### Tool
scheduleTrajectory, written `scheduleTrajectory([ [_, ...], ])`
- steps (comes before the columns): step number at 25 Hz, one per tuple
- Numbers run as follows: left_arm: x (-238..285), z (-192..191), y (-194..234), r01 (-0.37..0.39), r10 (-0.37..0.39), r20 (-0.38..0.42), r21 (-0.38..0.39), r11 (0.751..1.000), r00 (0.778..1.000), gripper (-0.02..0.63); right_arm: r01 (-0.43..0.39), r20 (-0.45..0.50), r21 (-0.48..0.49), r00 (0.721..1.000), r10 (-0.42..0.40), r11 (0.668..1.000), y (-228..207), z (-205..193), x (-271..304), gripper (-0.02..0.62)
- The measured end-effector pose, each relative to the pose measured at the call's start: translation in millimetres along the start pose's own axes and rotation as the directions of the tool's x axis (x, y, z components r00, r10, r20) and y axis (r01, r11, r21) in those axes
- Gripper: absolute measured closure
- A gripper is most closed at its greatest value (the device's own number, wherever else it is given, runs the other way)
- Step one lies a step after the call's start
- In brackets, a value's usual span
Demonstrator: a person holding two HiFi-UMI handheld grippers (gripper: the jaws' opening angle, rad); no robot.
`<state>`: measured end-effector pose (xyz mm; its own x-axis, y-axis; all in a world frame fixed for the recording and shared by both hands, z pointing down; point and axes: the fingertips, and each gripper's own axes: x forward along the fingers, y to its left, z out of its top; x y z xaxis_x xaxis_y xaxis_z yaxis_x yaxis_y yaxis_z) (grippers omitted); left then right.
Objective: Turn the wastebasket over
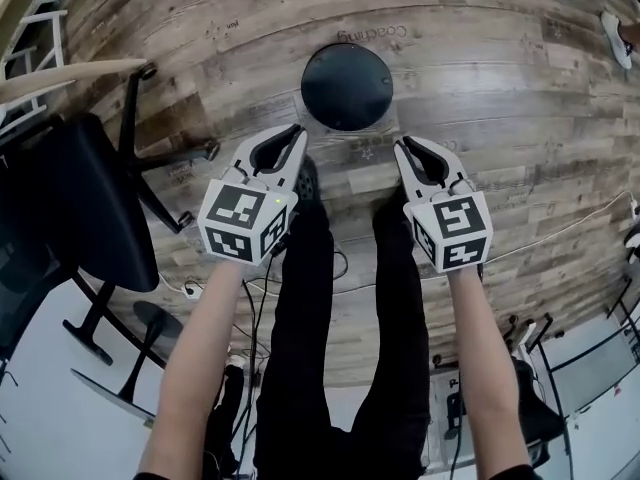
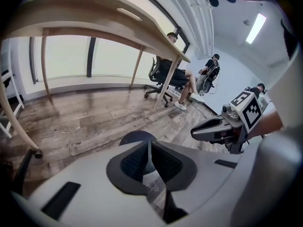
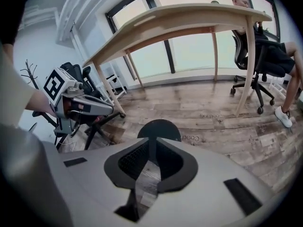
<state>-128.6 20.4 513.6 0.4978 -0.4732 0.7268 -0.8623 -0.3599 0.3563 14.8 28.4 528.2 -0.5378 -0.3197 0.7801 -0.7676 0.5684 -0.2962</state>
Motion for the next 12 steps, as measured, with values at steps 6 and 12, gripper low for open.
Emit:
scheduleTrajectory([
  [6,39.8,-28.5,37.2,-0.012,0.012,-0.042,-0.012,1.000,0.999,0.552,-0.024,-0.105,0.035,0.994,0.027,0.999,-17.8,-26.7,52.8,0.397],
  [12,71.7,-55.5,68.0,0.009,-0.014,-0.089,-0.048,0.999,0.996,0.429,0.001,-0.114,0.078,0.993,0.007,0.997,-39.4,-33.3,101.3,0.343],
])
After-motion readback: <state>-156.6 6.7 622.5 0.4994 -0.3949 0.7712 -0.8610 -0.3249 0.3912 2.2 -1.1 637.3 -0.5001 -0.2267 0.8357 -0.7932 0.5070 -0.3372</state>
